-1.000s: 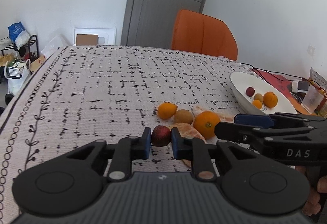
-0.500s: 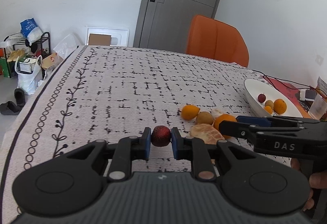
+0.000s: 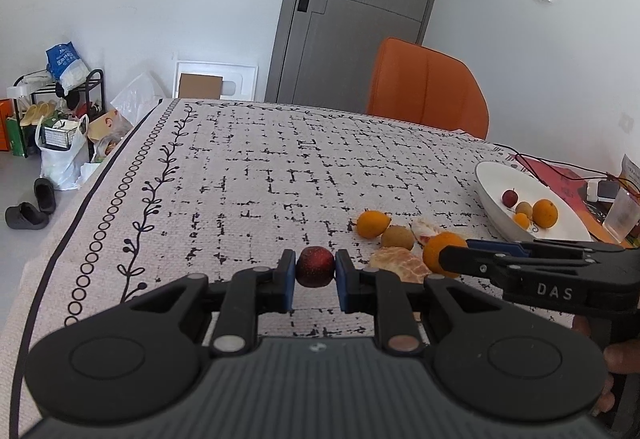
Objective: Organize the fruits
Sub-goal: 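Lift the plum in the left tool while the right tool lifts the orange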
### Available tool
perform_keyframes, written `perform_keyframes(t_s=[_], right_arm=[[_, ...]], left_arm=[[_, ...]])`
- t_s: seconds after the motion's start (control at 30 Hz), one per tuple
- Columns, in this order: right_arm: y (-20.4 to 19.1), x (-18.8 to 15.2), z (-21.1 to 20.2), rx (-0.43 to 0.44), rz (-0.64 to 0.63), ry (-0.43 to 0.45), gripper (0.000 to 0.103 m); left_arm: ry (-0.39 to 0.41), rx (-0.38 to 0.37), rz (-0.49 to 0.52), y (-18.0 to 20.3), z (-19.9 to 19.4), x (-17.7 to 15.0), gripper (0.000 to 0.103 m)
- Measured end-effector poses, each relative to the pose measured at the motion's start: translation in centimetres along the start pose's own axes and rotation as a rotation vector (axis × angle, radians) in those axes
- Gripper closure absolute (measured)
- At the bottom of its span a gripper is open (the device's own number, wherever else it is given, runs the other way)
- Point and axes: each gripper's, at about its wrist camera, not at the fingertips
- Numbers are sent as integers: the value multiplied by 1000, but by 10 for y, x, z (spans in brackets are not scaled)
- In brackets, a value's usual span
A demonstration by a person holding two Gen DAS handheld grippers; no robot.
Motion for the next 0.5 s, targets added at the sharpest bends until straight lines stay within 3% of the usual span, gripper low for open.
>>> perform_keyframes(t_s=[0.5], right_arm=[[16, -4, -29, -7, 35, 67, 72]], left_arm=[[20, -24, 59, 32, -2, 7, 84]])
Point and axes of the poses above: each gripper's, at about its wrist camera, not at the fingertips, and z roughly the way its jaws point, y to its right, x to its top, and after that the axes turned 5 degrees about -y, right-handed
